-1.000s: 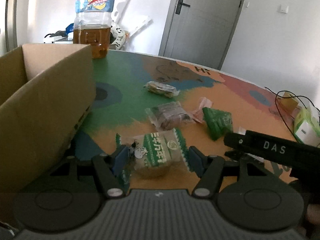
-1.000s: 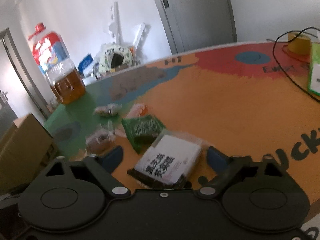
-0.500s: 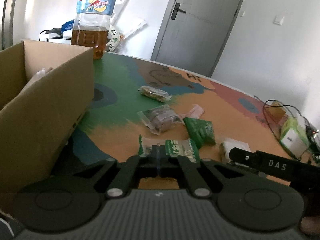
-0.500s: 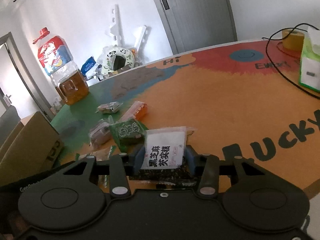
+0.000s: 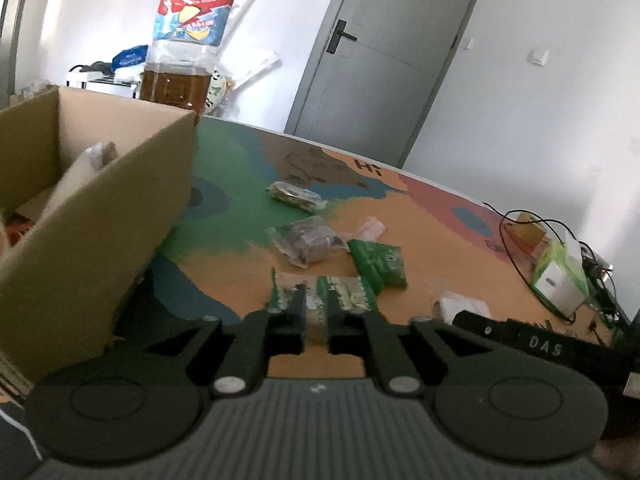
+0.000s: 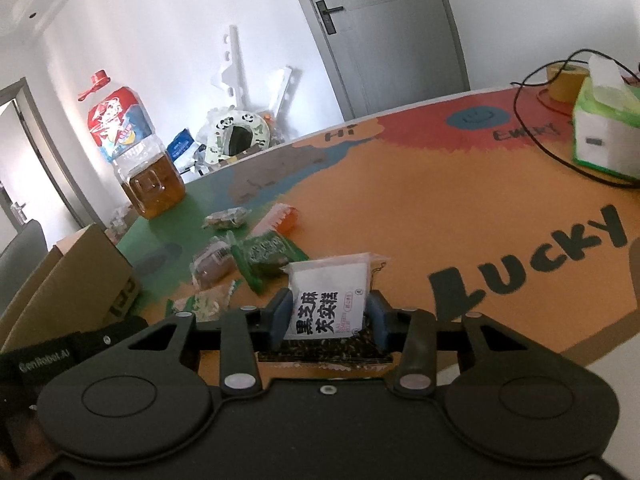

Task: Organize snacks
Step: 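Grasp the green-and-white packet with the left tool while the right tool grasps the black-and-white packet, then carry the green-and-white packet with the left tool while the right tool carries the black-and-white packet to the box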

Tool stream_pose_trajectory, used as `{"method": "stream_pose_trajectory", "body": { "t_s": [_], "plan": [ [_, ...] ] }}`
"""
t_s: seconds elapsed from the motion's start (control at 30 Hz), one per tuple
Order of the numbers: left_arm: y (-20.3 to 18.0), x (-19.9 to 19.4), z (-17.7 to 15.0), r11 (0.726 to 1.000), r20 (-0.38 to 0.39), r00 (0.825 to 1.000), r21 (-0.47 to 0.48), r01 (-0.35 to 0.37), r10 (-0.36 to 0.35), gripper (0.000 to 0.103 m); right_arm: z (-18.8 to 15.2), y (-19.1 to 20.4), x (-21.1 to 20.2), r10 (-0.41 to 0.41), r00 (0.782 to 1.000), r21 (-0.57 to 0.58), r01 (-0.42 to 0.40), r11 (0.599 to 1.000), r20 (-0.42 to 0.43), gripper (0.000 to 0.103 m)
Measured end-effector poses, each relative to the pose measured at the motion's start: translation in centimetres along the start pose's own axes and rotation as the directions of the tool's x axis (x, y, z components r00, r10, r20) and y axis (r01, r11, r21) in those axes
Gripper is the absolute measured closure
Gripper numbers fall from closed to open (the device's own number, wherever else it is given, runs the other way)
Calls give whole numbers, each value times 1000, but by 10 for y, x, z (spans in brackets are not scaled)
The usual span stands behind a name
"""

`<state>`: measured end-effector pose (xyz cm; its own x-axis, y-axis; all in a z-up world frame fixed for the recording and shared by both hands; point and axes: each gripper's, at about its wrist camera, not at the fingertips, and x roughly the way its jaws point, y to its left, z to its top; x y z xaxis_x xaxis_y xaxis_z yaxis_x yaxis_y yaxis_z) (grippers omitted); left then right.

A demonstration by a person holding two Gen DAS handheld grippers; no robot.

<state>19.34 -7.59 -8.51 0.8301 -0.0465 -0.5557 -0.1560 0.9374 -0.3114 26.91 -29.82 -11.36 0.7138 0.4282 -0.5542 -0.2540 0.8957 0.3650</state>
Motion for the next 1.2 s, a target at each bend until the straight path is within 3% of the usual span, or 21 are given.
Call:
{"method": "stream_pose_trajectory", "body": {
  "t_s": [0.07,0.13,0.3,0.43,0.63,0.83,0.93,1.03,1.13,1.2],
  "plan": [
    [-2,3,0,1000,-4,1000,-3,-24,24,53,0,-5,0,1,1000,8,-1,1000,-4,61],
    [-6,7,0,999,11,999,-5,-45,45,42,0,-10,-2,-1,1000,15,1,1000,1,61],
    [-20,25,2,998,-16,998,17,-57,57,35,2,-26,-3,-17,1000,45,16,999,10,61],
    [-30,37,0,992,-14,993,27,-120,121,25,0,-33,-2,-33,999,47,32,998,17,61],
    [-38,48,-2,986,-20,987,48,-160,161,16,0,-38,-1,-18,1000,39,17,999,23,61],
    [-40,56,-9,977,-44,980,96,-191,196,15,-1,-34,-1,-28,999,15,28,999,27,60],
    [-41,55,-13,972,-39,979,133,-192,198,16,-1,-28,1,-50,999,-10,50,999,21,50],
    [-37,50,-12,977,-32,982,113,-181,186,26,-3,-21,6,-74,997,-45,75,996,14,46],
    [-31,46,-9,986,-40,988,84,-146,150,44,-5,-15,8,-103,994,-76,104,992,21,52],
    [-30,44,-8,987,-39,989,82,-137,140,50,-5,-14,7,-93,996,-75,94,993,20,55]
  ]
}}
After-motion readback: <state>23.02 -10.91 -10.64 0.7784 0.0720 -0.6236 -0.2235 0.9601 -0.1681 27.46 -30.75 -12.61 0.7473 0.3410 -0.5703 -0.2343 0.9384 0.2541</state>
